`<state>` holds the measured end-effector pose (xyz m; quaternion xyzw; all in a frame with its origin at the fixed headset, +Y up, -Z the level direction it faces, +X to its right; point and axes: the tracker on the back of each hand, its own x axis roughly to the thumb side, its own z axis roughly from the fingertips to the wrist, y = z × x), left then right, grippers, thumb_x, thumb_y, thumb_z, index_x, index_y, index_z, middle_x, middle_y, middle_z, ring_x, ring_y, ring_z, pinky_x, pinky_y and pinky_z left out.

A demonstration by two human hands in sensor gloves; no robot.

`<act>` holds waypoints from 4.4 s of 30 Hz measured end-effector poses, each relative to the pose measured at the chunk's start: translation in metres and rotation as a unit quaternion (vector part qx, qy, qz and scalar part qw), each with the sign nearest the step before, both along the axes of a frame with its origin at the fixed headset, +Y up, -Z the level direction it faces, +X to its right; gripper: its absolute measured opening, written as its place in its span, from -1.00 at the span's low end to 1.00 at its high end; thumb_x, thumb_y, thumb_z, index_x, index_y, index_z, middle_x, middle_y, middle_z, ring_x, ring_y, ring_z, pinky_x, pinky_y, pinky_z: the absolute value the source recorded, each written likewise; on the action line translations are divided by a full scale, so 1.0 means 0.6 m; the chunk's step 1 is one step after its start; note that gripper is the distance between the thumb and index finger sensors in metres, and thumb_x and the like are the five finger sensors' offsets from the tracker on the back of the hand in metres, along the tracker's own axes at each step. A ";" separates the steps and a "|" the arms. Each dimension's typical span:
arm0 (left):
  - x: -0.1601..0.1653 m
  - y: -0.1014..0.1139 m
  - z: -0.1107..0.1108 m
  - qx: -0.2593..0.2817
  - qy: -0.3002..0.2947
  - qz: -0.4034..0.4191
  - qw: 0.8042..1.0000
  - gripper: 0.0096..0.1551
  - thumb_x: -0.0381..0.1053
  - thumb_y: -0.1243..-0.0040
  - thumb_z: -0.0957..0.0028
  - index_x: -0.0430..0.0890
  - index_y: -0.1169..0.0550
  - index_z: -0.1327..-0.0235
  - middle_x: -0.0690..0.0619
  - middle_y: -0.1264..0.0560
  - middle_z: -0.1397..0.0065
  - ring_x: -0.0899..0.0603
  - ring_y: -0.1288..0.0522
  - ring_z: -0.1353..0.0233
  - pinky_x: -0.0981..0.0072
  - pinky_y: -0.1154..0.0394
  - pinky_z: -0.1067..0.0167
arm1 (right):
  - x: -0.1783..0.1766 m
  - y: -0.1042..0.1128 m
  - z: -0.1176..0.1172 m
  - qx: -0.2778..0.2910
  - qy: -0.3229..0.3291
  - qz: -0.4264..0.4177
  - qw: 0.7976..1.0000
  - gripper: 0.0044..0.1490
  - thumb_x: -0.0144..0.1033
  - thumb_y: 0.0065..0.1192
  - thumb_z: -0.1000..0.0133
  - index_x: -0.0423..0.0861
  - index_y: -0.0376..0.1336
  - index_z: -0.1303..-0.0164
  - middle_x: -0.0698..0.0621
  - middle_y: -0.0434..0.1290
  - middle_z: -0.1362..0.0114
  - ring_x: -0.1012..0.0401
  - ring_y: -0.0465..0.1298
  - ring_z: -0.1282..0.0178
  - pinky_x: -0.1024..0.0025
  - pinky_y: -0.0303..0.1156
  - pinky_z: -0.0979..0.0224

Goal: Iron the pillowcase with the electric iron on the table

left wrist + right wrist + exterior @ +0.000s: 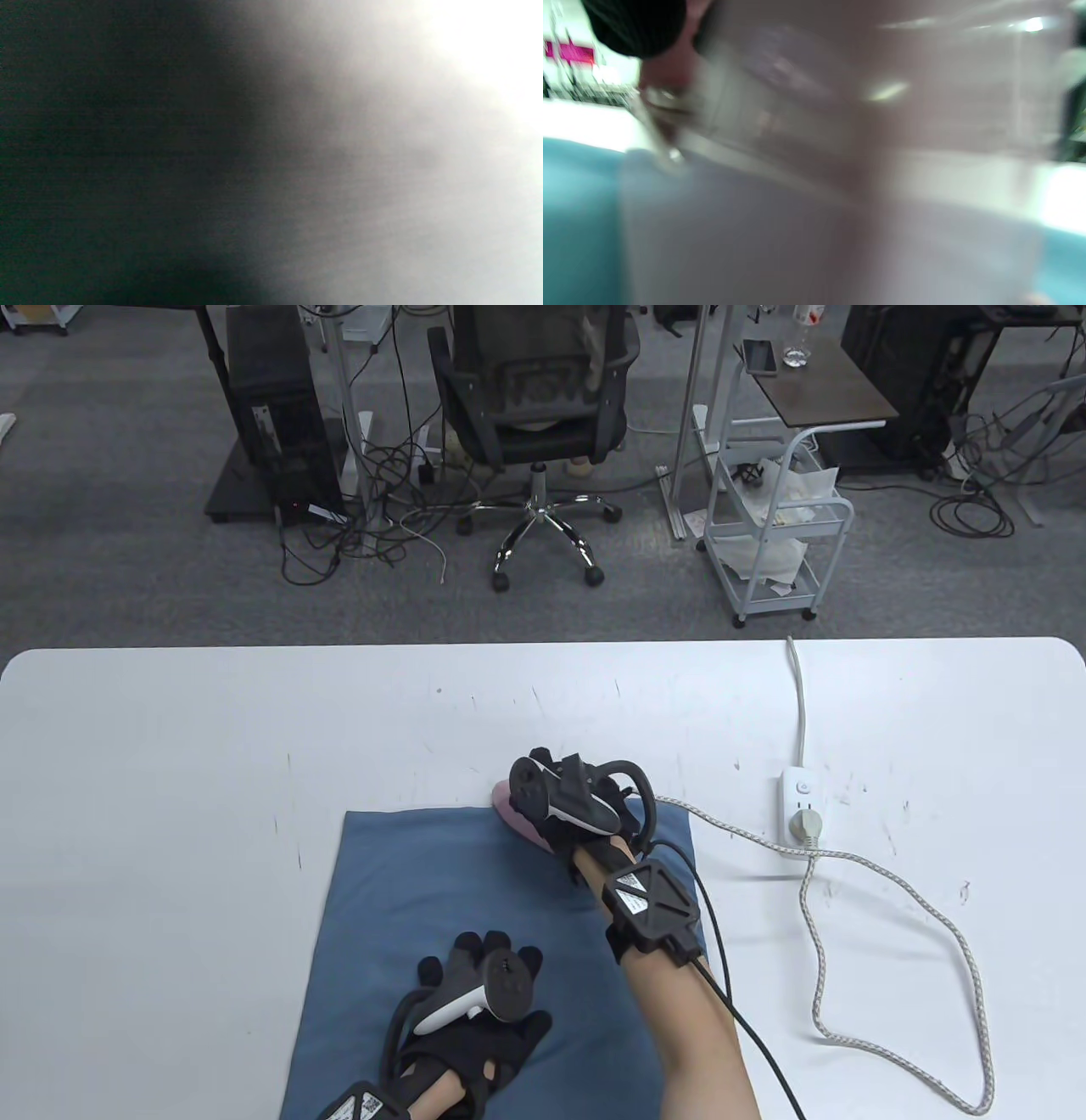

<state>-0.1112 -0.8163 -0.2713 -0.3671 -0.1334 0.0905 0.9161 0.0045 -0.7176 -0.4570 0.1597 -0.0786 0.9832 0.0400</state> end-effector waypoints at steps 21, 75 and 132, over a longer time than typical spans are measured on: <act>0.000 0.000 0.000 0.000 0.000 -0.001 1.000 -0.09 0.44 0.51 -0.03 0.28 0.59 -0.32 0.07 0.79 -0.42 -0.26 0.83 -0.41 -0.46 0.69 -0.20 | -0.135 -0.017 0.066 0.027 0.169 0.084 0.982 -0.11 0.20 0.11 -0.05 -0.09 0.17 -0.50 0.19 0.57 0.15 0.32 0.60 0.30 0.24 0.64 -0.11; -0.001 0.001 -0.001 0.001 0.000 -0.001 1.000 -0.10 0.44 0.51 -0.03 0.28 0.59 -0.32 0.07 0.79 -0.42 -0.26 0.83 -0.41 -0.46 0.68 -0.20 | 0.241 -0.003 0.021 -0.040 -0.187 0.095 0.977 -0.11 0.20 0.12 -0.03 -0.09 0.19 -0.47 0.15 0.60 0.19 0.30 0.61 0.35 0.21 0.65 -0.04; -0.130 0.276 -0.037 0.305 0.067 0.057 0.948 -0.11 0.42 0.33 -0.07 0.24 0.32 -0.53 -0.03 0.42 -0.69 -0.32 0.46 -0.66 -0.48 0.37 -0.46 | 0.649 -0.033 0.248 -0.031 -0.469 -0.474 0.745 -0.37 -0.26 0.41 -0.04 -0.09 0.17 -0.24 -0.09 0.33 -0.49 -0.26 0.39 -0.42 0.11 0.65 -0.26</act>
